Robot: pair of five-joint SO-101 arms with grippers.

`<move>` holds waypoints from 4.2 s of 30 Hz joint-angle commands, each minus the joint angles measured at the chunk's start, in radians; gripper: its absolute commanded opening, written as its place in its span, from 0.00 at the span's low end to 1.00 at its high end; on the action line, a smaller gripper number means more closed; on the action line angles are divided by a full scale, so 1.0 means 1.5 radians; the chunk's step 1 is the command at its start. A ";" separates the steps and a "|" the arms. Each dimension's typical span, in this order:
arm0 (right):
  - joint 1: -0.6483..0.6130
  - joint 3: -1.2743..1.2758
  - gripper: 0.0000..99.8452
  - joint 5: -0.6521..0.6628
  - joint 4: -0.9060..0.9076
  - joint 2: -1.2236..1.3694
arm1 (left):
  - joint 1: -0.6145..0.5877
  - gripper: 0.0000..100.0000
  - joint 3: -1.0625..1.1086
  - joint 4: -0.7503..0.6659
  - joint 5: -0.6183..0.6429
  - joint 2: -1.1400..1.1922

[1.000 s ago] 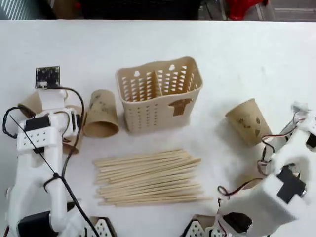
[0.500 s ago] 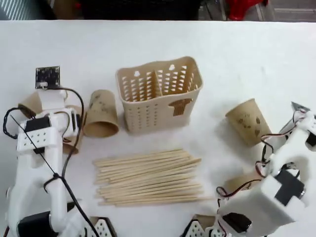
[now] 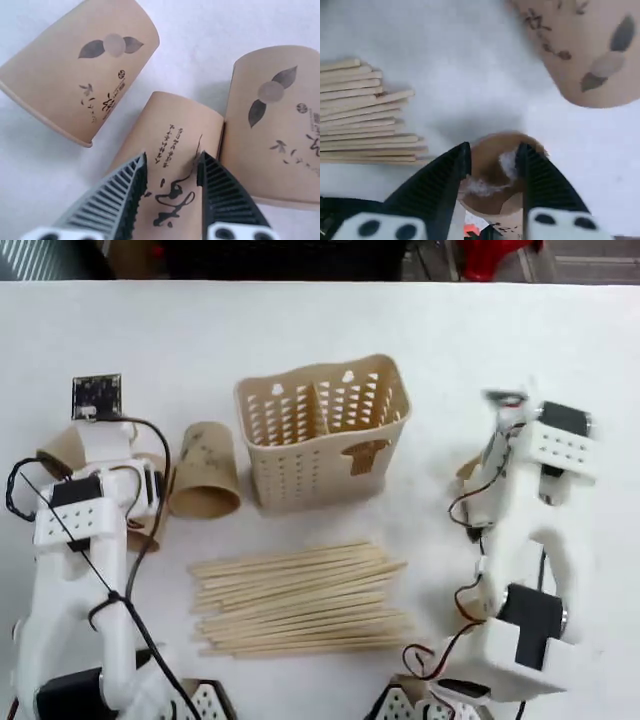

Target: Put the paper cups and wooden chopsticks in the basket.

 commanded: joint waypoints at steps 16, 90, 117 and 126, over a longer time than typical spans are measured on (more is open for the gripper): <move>0.095 -0.076 0.21 -0.015 0.009 0.008 | 0.006 0.17 0.027 -0.015 0.004 0.013; -0.335 -0.405 0.02 -0.345 -0.248 -0.222 | 0.007 0.17 0.040 -0.031 0.003 0.013; -0.330 -0.178 0.02 -0.346 -0.443 -0.193 | 0.032 0.17 0.058 -0.046 0.002 0.012; -0.312 -0.083 0.17 -0.343 -0.489 -0.198 | 0.034 0.17 0.058 -0.046 0.002 0.012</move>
